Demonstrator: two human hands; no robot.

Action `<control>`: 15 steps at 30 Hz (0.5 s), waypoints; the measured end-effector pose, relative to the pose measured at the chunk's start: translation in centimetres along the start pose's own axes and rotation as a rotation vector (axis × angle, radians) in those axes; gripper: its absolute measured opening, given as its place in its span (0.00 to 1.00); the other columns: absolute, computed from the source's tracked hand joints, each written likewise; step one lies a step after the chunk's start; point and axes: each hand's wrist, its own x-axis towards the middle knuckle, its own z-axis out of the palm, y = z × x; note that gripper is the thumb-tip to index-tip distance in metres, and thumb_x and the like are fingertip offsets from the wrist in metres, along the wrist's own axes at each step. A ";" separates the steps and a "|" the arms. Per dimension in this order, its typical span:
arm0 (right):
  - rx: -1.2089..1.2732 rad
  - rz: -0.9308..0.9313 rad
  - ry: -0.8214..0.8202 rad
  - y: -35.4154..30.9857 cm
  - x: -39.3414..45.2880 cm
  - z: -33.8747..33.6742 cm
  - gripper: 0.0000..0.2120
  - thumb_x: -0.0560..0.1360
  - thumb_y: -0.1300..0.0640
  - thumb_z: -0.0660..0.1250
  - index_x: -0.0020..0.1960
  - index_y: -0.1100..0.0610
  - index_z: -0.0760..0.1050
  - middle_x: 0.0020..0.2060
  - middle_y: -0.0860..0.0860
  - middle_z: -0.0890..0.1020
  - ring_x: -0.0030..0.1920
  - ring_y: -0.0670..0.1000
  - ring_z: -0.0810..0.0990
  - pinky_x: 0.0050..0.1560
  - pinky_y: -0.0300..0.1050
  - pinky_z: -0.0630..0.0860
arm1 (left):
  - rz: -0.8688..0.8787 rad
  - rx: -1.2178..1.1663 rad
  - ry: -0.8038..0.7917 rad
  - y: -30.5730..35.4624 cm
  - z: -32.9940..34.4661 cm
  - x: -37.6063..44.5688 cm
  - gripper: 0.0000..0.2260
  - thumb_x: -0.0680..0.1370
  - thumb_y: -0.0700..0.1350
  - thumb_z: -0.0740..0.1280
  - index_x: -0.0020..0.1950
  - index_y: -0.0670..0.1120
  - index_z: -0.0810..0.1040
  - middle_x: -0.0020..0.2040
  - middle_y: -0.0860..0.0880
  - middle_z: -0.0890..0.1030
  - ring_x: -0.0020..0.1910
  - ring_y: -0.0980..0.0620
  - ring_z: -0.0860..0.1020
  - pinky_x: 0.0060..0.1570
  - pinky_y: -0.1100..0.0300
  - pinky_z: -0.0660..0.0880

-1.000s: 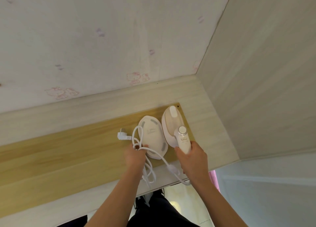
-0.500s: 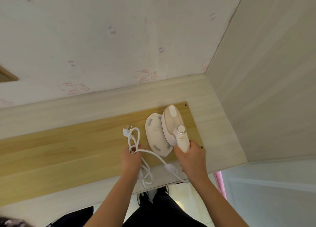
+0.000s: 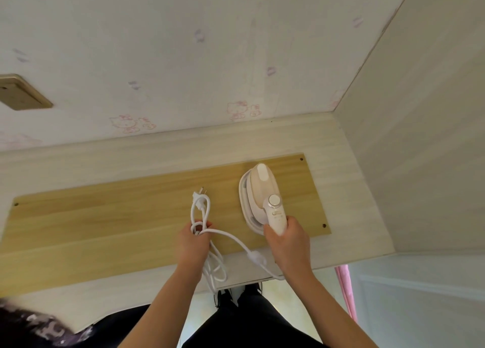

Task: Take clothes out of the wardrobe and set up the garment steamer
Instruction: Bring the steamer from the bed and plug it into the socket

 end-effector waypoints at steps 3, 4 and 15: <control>-0.015 0.004 0.000 0.0 0.0 0.1 0.11 0.71 0.51 0.70 0.46 0.56 0.74 0.36 0.49 0.79 0.36 0.48 0.78 0.30 0.40 0.68 | -0.006 -0.028 -0.012 0.2 0.0 -0.2 0.07 0.77 0.36 0.65 0.46 0.46 0.80 0.38 0.46 0.78 0.35 0.49 0.74 0.34 0.57 0.72; -0.016 0.006 0.000 0.0 -0.1 0.2 0.11 0.71 0.51 0.70 0.46 0.56 0.74 0.37 0.49 0.79 0.37 0.48 0.78 0.31 0.40 0.68 | -0.007 -0.034 -0.014 0.3 0.0 -0.2 0.07 0.77 0.36 0.64 0.46 0.45 0.80 0.38 0.46 0.77 0.35 0.49 0.73 0.34 0.58 0.72; -0.048 0.010 -0.006 0.0 -0.4 0.8 0.10 0.71 0.52 0.70 0.46 0.57 0.73 0.36 0.50 0.79 0.36 0.49 0.78 0.30 0.40 0.69 | -0.012 -0.022 -0.033 0.1 -0.2 0.1 0.07 0.77 0.37 0.64 0.47 0.46 0.81 0.39 0.45 0.78 0.35 0.49 0.74 0.35 0.56 0.73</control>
